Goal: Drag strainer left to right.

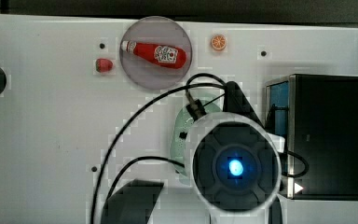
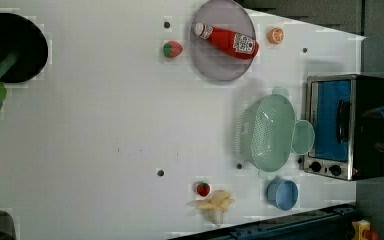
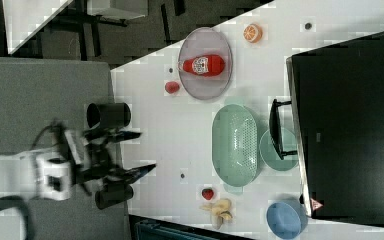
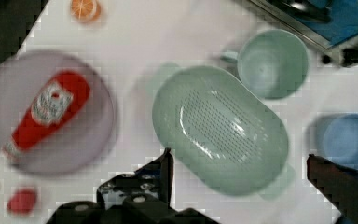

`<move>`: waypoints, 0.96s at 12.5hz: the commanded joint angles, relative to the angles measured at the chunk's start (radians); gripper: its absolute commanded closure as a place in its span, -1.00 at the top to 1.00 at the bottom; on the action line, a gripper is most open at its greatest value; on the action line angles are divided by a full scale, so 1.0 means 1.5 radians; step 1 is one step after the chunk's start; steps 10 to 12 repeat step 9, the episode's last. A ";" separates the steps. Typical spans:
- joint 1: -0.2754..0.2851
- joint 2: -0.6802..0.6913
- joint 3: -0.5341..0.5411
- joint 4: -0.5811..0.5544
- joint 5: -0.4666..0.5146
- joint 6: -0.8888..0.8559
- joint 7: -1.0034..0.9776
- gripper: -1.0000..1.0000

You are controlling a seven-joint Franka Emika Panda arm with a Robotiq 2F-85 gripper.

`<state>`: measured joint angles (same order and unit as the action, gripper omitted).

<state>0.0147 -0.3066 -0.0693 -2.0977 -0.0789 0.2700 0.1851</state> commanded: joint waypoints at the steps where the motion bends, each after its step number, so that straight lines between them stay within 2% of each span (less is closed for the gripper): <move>1: 0.005 0.025 -0.003 0.044 0.013 -0.068 -0.159 1.00; 5: 0.006 0.017 -0.002 0.110 0.019 -0.155 -0.160 1.00; 12: 0.005 0.011 -0.004 0.117 0.019 -0.152 -0.160 1.00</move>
